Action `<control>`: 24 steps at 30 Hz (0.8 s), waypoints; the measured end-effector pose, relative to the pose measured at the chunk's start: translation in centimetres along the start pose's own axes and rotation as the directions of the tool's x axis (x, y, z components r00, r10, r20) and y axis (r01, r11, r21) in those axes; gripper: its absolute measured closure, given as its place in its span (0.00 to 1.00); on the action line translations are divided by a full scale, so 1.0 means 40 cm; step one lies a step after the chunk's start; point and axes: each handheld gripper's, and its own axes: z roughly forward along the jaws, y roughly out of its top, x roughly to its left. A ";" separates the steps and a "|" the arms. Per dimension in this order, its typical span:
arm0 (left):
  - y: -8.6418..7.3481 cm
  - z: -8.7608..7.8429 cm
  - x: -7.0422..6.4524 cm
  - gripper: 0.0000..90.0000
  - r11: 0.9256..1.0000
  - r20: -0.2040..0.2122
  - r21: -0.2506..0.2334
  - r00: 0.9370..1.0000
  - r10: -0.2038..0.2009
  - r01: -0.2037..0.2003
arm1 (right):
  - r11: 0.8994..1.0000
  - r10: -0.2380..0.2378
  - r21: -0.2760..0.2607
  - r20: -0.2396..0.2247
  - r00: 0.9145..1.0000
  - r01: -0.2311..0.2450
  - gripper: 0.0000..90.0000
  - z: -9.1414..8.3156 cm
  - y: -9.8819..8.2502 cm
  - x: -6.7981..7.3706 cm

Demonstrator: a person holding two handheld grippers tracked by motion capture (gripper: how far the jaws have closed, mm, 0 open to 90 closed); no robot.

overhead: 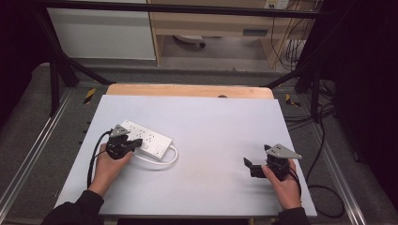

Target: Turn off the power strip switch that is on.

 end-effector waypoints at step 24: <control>0.011 -0.018 -0.007 1.00 0.996 -0.015 -0.084 1.000 0.000 -0.002 | 1.000 0.001 -0.002 -0.003 1.000 -0.001 0.03 0.000 0.000 -0.001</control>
